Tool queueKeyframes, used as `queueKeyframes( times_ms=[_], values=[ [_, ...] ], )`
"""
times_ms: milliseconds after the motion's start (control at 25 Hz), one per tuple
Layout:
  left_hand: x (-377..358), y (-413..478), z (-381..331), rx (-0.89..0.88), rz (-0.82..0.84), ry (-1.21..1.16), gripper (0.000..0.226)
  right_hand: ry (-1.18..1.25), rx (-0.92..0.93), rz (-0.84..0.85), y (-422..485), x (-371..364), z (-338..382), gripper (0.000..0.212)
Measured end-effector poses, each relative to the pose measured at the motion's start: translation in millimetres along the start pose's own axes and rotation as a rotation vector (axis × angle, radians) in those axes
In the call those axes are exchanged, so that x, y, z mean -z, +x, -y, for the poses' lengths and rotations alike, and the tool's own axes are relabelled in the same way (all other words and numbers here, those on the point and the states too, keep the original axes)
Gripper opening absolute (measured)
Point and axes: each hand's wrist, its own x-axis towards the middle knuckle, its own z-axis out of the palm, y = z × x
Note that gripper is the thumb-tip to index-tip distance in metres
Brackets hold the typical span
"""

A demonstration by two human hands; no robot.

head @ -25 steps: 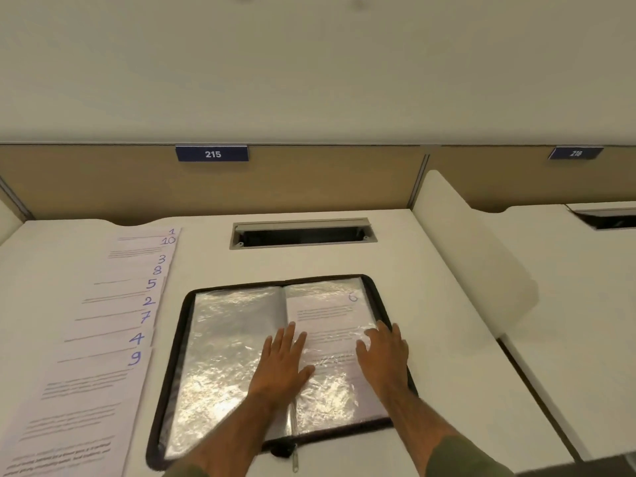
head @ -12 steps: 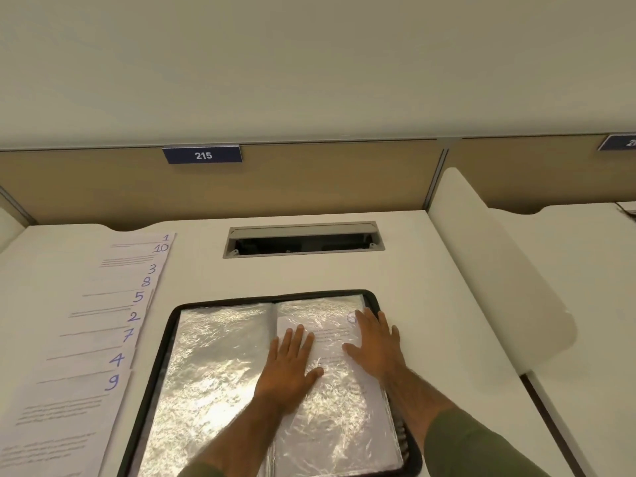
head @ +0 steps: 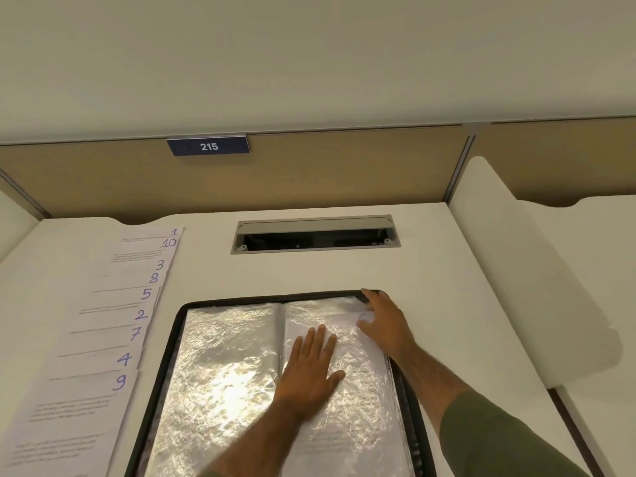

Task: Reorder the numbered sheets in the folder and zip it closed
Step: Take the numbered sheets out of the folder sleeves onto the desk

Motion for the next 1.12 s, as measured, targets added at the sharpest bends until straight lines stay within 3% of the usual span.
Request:
queueKeyframes(
  times_ms=[120, 440, 600, 800, 880, 1000, 1120],
  values=[
    [-0.2, 2.2, -4.9, 0.012, 0.005, -0.018, 0.069, 0.214, -0.075, -0.071, -13.4, 2.6, 8.0, 0.068],
    [2.3, -4.5, -28.0, 0.006, -0.113, -0.118, 0.058, 0.269, -0.227, -0.243, -67.7, -14.2, -1.4, 0.056],
    [5.2, 0.3, -36.2, 0.102, -0.223, -0.387, 0.046, 0.382, -0.264, -0.440, -85.3, -22.6, 5.9, 0.009],
    [23.8, 15.2, -45.0, 0.238, -0.212, -0.865, 0.065, 0.496, -0.146, -0.193, -113.7, -14.3, 21.2, 0.031],
    [28.9, 19.5, -45.9, 0.287, -0.182, -0.952, 0.063, 0.493, -0.080, -0.134, -119.9, -14.9, 25.2, 0.030],
    [31.0, 21.1, -49.1, 0.262, -0.117, -0.761, 0.057, 0.519, -0.131, -0.169, -118.6, -18.4, 22.1, 0.024],
    [20.8, 16.2, -55.0, 0.163, -0.065, -0.491, 0.042, 0.425, -0.321, -0.263, -106.9, -12.4, 11.8, 0.019]
  ],
)
